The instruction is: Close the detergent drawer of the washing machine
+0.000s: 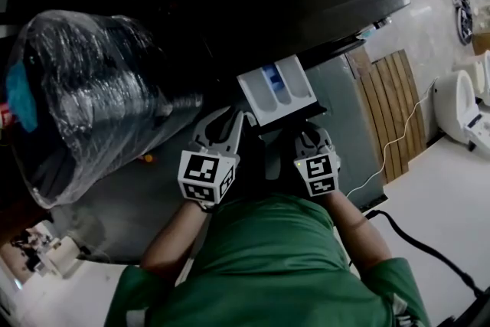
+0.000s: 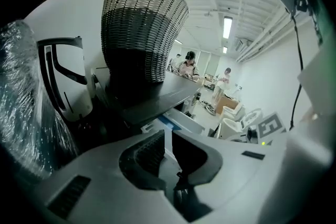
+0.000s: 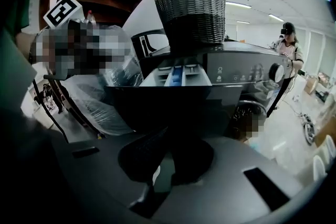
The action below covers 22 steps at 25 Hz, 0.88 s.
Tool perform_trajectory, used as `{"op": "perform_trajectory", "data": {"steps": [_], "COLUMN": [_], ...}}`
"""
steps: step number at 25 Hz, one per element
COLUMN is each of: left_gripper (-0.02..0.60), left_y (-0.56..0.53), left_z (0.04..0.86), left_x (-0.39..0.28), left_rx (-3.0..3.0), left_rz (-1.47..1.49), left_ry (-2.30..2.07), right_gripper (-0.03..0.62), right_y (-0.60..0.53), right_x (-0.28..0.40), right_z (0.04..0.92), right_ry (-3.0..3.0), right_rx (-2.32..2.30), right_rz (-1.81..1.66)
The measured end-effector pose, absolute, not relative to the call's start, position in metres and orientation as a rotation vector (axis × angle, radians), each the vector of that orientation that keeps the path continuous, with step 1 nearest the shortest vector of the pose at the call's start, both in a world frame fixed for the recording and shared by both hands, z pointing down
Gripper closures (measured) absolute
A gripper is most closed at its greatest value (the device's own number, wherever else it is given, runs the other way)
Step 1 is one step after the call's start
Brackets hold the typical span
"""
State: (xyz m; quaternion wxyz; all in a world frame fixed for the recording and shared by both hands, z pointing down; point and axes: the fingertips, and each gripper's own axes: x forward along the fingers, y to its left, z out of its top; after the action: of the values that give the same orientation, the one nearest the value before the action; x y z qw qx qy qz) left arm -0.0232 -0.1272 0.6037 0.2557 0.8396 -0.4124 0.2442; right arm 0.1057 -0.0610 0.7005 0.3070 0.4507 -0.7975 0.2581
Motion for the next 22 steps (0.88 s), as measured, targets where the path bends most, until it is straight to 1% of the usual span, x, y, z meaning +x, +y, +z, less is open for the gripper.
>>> {"op": "perform_trajectory", "data": {"steps": [12, 22], "left_gripper": [0.525, 0.525], "left_y": [-0.142, -0.156], "left_z": [0.595, 0.587], "left_x": [-0.041, -0.05], "left_rx": [2.271, 2.266], "left_rz": [0.638, 0.643], "left_ry": [-1.165, -1.193], "right_gripper": [0.571, 0.571], "right_y": [-0.07, -0.131], "right_x": [0.099, 0.08], "right_z": [0.703, 0.698], "right_ry": [-2.068, -2.116], "right_rx": [1.25, 1.2], "right_rz": [0.764, 0.683]}}
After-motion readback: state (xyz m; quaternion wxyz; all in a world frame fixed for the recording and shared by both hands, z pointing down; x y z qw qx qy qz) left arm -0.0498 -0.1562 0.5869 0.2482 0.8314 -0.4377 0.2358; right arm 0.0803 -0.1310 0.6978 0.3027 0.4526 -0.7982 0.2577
